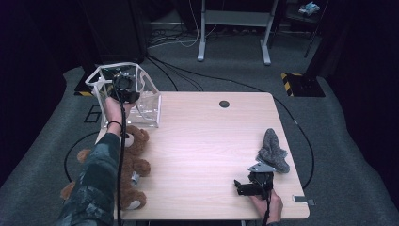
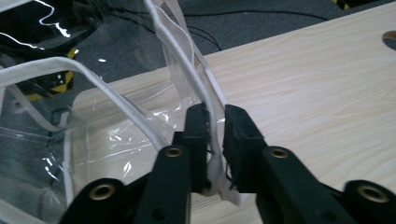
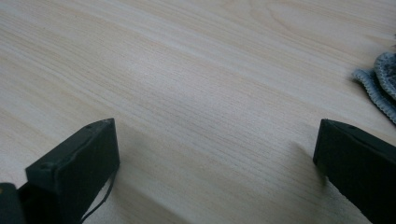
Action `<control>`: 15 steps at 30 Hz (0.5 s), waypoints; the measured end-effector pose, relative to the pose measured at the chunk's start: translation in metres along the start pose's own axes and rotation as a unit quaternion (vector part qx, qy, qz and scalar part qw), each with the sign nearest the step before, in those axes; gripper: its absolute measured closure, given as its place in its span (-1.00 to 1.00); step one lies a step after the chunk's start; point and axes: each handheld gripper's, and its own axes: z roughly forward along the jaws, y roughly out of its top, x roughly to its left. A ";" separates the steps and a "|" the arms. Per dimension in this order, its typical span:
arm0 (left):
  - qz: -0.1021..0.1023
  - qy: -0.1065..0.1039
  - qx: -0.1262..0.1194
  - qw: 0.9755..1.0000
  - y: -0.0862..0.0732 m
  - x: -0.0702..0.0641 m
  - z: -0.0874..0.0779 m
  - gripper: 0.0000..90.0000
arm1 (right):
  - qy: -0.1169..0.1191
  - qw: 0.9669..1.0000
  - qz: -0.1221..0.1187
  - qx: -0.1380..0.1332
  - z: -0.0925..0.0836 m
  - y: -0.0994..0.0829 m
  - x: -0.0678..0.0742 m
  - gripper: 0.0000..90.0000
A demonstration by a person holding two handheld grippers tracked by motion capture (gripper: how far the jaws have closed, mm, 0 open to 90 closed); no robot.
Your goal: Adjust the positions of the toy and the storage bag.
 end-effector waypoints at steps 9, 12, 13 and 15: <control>0.010 -0.021 -0.015 1.000 0.003 -0.008 0.002 0.88 | 0.001 1.000 0.000 -0.001 0.000 0.000 0.000 -1.00; 0.012 -0.028 -0.021 0.999 0.004 -0.011 0.003 0.88 | 0.000 1.000 0.000 0.000 0.000 0.000 0.000 -1.00; 0.015 -0.027 -0.020 0.999 0.004 -0.011 0.003 0.88 | 0.000 1.000 0.000 0.000 0.000 0.000 0.000 -1.00; 0.014 -0.030 -0.022 0.999 0.005 -0.014 0.003 0.88 | 0.000 1.000 0.000 0.000 0.000 0.000 0.000 -1.00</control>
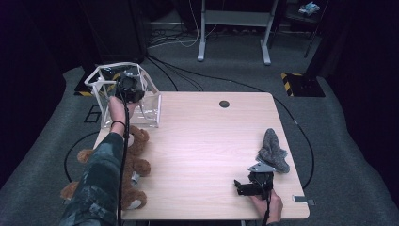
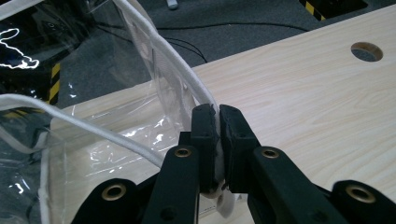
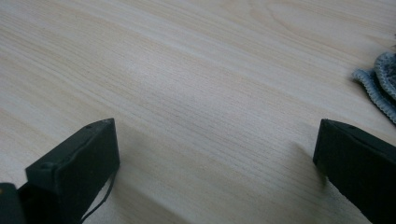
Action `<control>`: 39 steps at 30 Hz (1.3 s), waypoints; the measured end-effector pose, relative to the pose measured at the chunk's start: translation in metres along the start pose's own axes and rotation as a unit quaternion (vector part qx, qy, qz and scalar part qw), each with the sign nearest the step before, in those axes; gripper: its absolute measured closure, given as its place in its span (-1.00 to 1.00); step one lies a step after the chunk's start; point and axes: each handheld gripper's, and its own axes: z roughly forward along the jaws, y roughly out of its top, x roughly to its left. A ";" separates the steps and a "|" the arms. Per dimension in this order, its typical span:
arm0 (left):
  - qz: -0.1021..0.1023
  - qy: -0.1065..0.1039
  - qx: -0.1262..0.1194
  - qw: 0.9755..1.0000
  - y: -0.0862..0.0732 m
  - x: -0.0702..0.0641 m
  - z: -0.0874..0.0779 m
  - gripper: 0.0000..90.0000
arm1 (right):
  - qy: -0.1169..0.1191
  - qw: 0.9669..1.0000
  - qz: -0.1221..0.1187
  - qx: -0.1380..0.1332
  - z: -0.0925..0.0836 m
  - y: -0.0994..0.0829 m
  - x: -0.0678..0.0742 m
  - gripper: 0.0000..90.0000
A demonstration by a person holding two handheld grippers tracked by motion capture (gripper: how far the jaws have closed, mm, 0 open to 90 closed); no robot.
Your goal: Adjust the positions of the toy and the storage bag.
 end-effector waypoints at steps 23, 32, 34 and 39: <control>0.044 -0.040 -0.002 0.998 0.017 -0.023 0.000 0.93 | -0.001 1.000 0.001 0.000 0.000 0.000 0.000 -1.00; 0.024 -0.018 0.043 0.999 0.016 -0.026 0.008 0.77 | -0.001 1.000 0.001 0.000 0.000 0.000 0.000 -1.00; 0.019 -0.013 0.046 0.999 0.015 -0.026 0.010 0.85 | -0.001 1.000 0.001 0.000 0.000 0.000 0.000 -1.00; 0.025 -0.012 0.043 0.999 0.018 -0.031 0.011 0.90 | -0.001 1.000 0.000 0.000 0.000 0.000 0.000 -1.00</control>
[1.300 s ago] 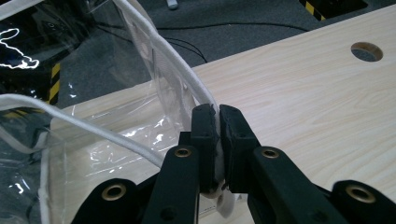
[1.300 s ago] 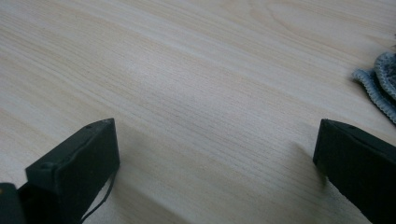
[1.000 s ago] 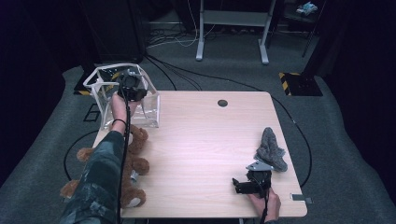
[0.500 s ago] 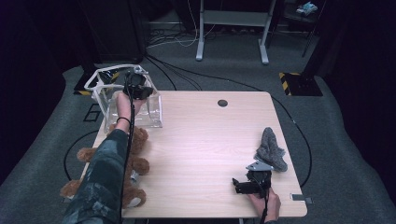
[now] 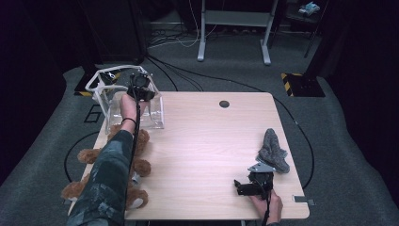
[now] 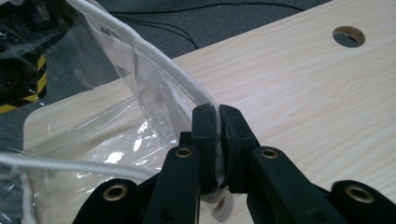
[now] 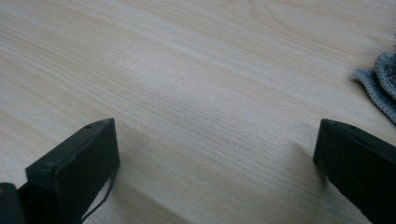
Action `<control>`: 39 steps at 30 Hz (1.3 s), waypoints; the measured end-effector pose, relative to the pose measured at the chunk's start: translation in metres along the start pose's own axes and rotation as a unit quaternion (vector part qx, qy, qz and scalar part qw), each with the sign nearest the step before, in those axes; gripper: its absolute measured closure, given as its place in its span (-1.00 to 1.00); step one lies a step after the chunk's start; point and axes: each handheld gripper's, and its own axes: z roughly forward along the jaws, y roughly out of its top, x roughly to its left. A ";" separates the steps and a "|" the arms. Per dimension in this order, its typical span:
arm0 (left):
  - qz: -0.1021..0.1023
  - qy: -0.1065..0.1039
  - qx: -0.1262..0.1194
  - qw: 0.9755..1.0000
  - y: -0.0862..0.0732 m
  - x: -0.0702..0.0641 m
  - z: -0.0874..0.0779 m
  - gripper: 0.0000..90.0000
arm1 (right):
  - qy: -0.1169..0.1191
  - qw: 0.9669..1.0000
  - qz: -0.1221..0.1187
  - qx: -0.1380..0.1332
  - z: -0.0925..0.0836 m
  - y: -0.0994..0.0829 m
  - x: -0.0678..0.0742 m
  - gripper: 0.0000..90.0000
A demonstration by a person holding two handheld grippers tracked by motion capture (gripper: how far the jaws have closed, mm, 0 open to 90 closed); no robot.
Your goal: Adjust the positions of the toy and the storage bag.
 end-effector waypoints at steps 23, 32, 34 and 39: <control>0.042 -0.060 -0.016 0.997 0.008 -0.036 -0.001 0.89 | 0.001 1.000 0.002 0.000 0.000 0.000 0.000 -1.00; 0.051 -0.080 -0.012 0.995 0.012 -0.056 0.000 0.89 | 0.000 1.000 0.002 0.001 0.000 0.000 0.001 -1.00; 0.054 -0.084 -0.012 0.995 0.012 -0.059 0.000 0.89 | 0.000 1.000 0.004 -0.001 0.000 0.000 0.001 -1.00; 0.057 -0.096 -0.019 0.994 0.014 -0.070 0.001 0.89 | -0.001 1.000 0.001 0.001 0.000 0.000 0.000 -1.00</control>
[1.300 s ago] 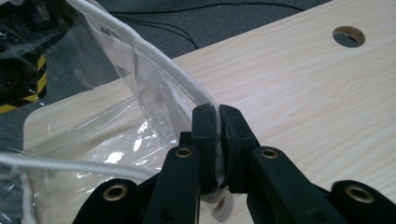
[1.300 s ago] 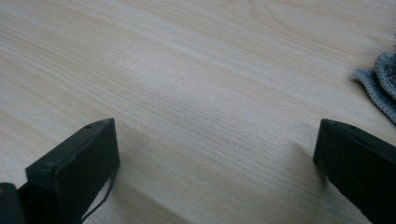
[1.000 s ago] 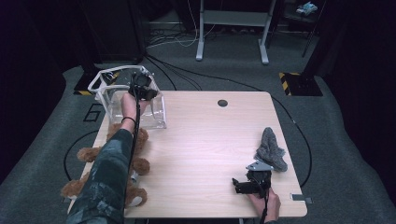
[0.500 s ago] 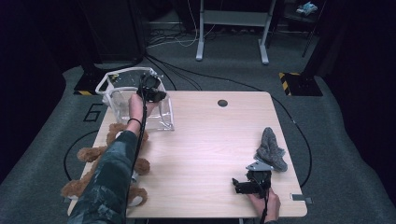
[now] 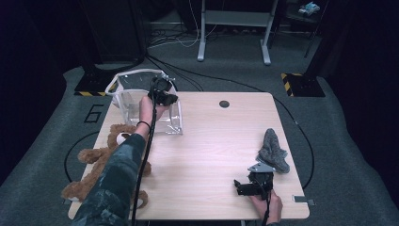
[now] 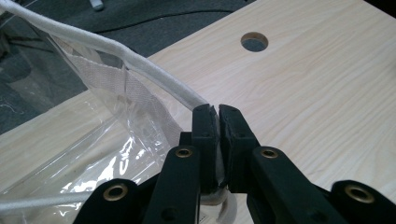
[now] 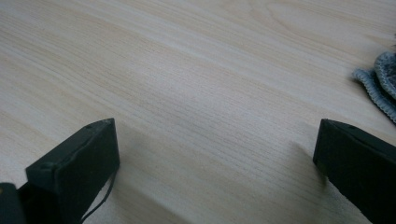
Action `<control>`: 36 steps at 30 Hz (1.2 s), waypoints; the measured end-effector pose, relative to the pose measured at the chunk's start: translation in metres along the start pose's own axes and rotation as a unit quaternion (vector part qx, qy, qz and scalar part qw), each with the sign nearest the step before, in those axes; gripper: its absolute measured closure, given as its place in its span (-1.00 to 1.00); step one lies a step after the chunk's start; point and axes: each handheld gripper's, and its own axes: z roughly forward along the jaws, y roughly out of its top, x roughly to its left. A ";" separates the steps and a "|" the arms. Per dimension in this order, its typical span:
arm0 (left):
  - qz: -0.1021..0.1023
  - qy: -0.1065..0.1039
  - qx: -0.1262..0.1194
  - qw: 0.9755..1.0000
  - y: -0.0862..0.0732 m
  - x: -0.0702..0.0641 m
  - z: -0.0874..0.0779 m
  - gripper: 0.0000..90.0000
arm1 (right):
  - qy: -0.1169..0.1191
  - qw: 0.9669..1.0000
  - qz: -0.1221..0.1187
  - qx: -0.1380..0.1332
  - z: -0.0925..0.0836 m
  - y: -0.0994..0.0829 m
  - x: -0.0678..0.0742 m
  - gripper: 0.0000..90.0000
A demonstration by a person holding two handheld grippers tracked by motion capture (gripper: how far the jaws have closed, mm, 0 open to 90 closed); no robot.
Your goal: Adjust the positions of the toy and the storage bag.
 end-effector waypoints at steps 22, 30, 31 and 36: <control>0.006 -0.031 -0.011 0.999 0.014 -0.047 0.009 0.90 | -0.002 1.000 0.006 -0.002 0.000 0.000 0.001 -1.00; 0.012 -0.022 0.003 1.000 0.020 -0.062 0.009 0.93 | -0.001 1.000 0.000 0.000 0.000 0.000 0.000 -1.00; 0.012 -0.022 0.003 1.000 0.020 -0.062 0.009 0.93 | -0.001 1.000 0.000 0.000 0.000 0.000 0.000 -1.00; 0.003 0.010 0.033 0.999 0.022 -0.065 0.013 0.77 | -0.004 1.000 0.008 -0.003 0.001 0.000 0.001 -1.00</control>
